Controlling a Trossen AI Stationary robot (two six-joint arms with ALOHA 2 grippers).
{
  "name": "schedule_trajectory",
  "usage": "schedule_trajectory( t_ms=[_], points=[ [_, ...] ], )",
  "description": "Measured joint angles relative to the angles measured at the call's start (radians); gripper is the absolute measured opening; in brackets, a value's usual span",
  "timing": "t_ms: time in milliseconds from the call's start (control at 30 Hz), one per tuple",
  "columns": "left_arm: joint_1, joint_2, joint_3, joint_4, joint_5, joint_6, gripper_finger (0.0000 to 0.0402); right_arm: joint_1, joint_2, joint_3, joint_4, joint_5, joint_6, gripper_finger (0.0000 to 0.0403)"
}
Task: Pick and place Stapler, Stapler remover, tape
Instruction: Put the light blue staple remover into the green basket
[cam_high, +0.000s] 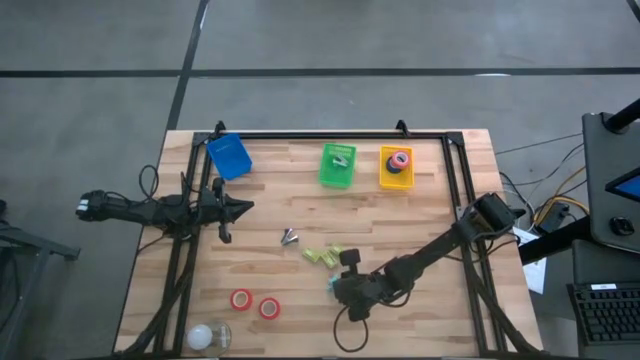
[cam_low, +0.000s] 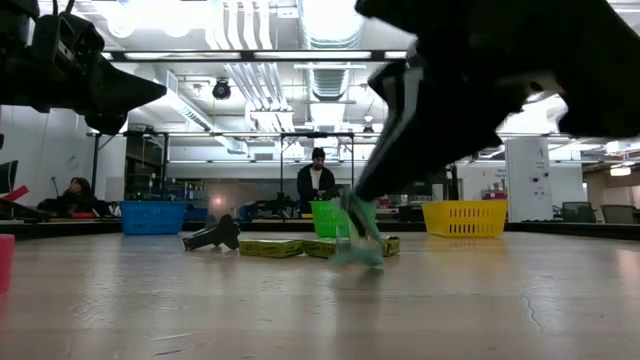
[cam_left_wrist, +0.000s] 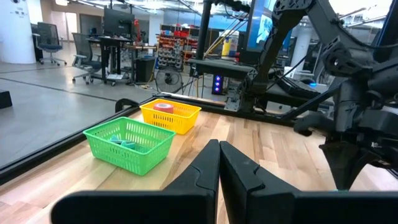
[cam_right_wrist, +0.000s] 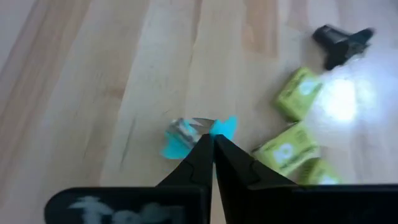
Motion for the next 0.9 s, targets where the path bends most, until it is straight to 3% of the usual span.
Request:
schedule_trajectory(
  t_ms=[500, 900],
  points=[
    [0.0, 0.0, 0.0, -0.006, 0.0, 0.0, 0.0014, -0.087, -0.014, 0.141, -0.291, 0.106, -0.046, 0.0008],
    [0.0, 0.001, 0.0, -0.012, 0.0, 0.0, 0.0014, -0.328, -0.145, 0.14, -0.34, 0.167, -0.145, 0.0008]
  ],
)
